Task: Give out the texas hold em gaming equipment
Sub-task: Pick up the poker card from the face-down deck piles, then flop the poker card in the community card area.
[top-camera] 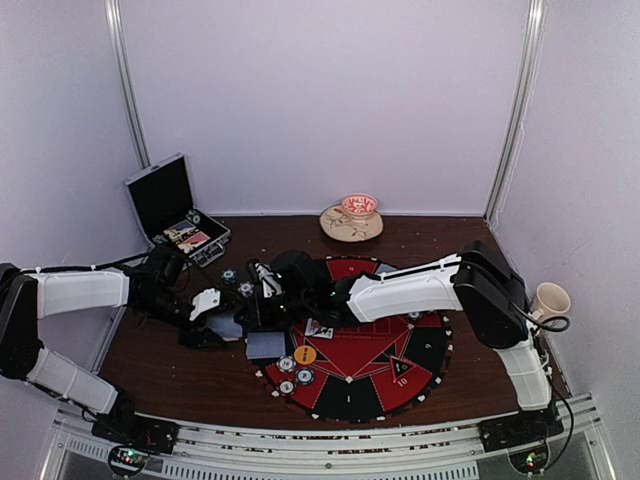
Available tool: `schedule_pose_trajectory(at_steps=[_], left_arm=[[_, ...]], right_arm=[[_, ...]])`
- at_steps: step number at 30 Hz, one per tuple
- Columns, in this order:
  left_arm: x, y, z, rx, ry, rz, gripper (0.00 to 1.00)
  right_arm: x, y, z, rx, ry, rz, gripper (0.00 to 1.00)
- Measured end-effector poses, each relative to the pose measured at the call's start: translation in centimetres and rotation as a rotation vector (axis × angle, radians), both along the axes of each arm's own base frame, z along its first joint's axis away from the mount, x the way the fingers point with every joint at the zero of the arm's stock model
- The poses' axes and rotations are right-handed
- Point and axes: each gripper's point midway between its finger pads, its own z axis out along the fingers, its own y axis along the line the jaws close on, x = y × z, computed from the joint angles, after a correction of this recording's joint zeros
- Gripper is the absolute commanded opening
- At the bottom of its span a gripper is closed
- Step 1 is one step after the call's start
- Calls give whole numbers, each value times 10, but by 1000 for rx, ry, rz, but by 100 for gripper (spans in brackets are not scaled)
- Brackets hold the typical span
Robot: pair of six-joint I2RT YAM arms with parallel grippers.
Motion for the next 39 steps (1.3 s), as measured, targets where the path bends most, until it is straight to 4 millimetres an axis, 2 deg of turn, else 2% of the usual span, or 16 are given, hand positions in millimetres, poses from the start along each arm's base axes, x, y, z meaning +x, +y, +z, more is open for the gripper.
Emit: schedule_pose_trajectory(at_steps=[6, 10, 19, 27, 31, 35, 39], left_arm=[[0, 0, 0, 0, 1, 0, 52], [-1, -1, 1, -8, 1, -5, 52], [0, -2, 1, -11, -2, -6, 52], [0, -2, 1, -11, -2, -6, 52], [0, -2, 1, -11, -2, -6, 52], [0, -2, 1, -11, -2, -6, 52], [0, -2, 1, -11, -2, -6, 52]], right_arm=[[0, -2, -2, -1, -8, -3, 0], [3, -15, -3, -23, -35, -23, 0], [12, -62, 40, -29, -133, -95, 0], [26, -120, 55, -111, -224, -216, 0], [35, -151, 75, -196, -320, -302, 0], [46, -191, 97, -320, -443, -403, 0], [55, -225, 104, -507, -557, -479, 0]])
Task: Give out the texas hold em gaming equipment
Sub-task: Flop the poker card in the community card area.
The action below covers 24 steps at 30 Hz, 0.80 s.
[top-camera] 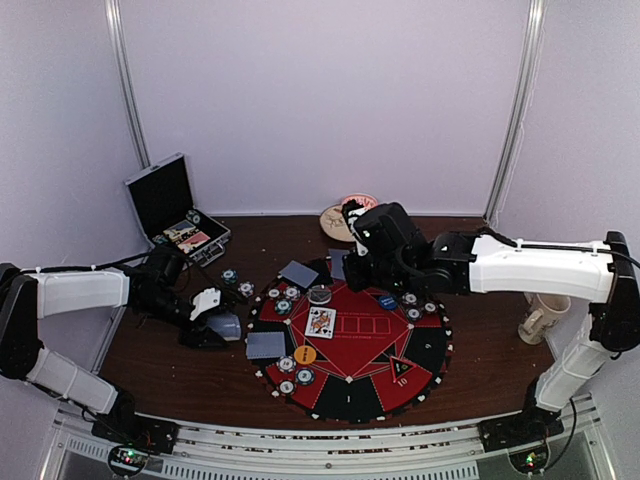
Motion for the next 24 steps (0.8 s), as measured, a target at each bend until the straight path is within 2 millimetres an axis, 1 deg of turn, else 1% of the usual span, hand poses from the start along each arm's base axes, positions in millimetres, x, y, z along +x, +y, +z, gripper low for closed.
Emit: schedule_pose_trajectory(at_steps=[3, 5, 7, 9, 12, 16, 17, 19, 21, 24], left_arm=[[0, 0, 0, 0, 0, 0, 52], [0, 0, 0, 0, 0, 0, 53], [0, 0, 0, 1, 0, 1, 52], [0, 0, 0, 2, -1, 1, 52], [0, 0, 0, 3, -1, 1, 52], [0, 0, 0, 3, 0, 2, 52], [0, 0, 0, 3, -1, 1, 52], [0, 0, 0, 3, 0, 2, 52], [0, 0, 0, 3, 0, 2, 53], [0, 0, 0, 3, -1, 2, 52]], right_arm=[[2, -16, -3, -178, -60, -57, 0], [1, -19, -7, -295, -101, -83, 0], [-2, -19, -17, -420, -138, -103, 0], [-5, -19, -35, -560, -167, -109, 0], [-12, -20, -71, -778, -202, -93, 0], [-20, -20, -111, -993, -231, -52, 0], [-21, -20, -118, -1031, -235, -37, 0], [-22, -18, -126, -1073, -238, -13, 0], [-22, -15, -127, -1083, -244, 4, 0], [-20, -6, -129, -1068, -252, 42, 0]])
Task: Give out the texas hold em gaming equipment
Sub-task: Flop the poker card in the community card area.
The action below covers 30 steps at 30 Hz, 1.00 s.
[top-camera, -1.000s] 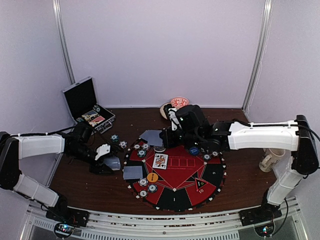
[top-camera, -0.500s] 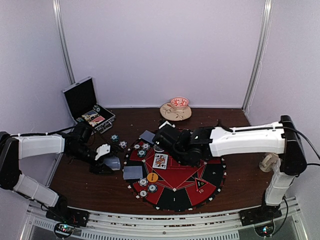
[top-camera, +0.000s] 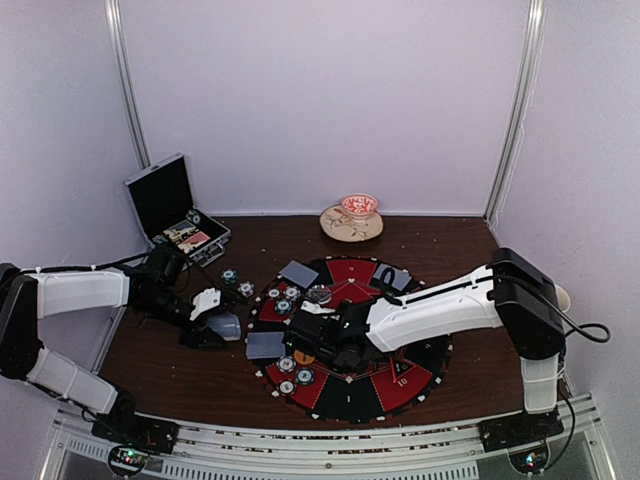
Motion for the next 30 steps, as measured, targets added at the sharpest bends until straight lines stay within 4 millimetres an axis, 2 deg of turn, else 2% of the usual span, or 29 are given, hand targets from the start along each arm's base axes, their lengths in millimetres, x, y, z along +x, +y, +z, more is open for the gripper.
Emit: schedule_pose_trajectory(at_steps=[6, 12, 17, 30], left_arm=[[0, 0, 0, 0, 0, 0, 53], [0, 0, 0, 0, 0, 0, 52], [0, 0, 0, 0, 0, 0, 52], [0, 0, 0, 0, 0, 0, 52]], right_arm=[[-3, 11, -18, -6, 60, 80, 0], [-4, 25, -28, 46, 97, 137, 0], [-5, 27, -41, 61, 132, 168, 0], [-6, 38, -53, 99, 173, 202, 0]])
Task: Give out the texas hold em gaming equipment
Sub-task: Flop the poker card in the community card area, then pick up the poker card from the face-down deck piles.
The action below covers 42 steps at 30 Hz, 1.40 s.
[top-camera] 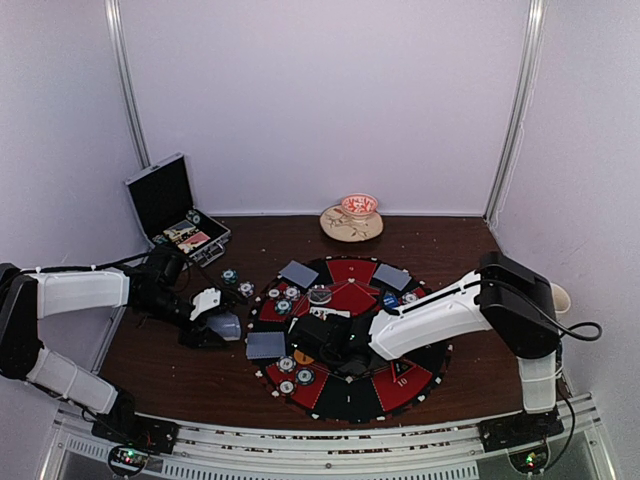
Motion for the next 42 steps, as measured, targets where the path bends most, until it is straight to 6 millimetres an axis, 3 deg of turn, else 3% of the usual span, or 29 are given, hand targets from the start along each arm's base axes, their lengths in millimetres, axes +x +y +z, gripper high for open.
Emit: schedule_pose_trajectory(at_steps=[3, 20, 29, 35, 39, 42], left_arm=[[0, 0, 0, 0, 0, 0, 53], [0, 0, 0, 0, 0, 0, 52], [0, 0, 0, 0, 0, 0, 52], [0, 0, 0, 0, 0, 0, 52], [0, 0, 0, 0, 0, 0, 53], [0, 0, 0, 0, 0, 0, 52]], right_arm=[[-1, 1, -1, 3, 8, 5, 1], [-3, 3, -1, 13, 30, 4, 30], [-5, 5, -2, 11, 49, 12, 37], [-5, 8, 4, 26, 48, 10, 57], [-7, 9, 23, 74, 47, 7, 72], [-7, 13, 63, 182, 31, 2, 83]])
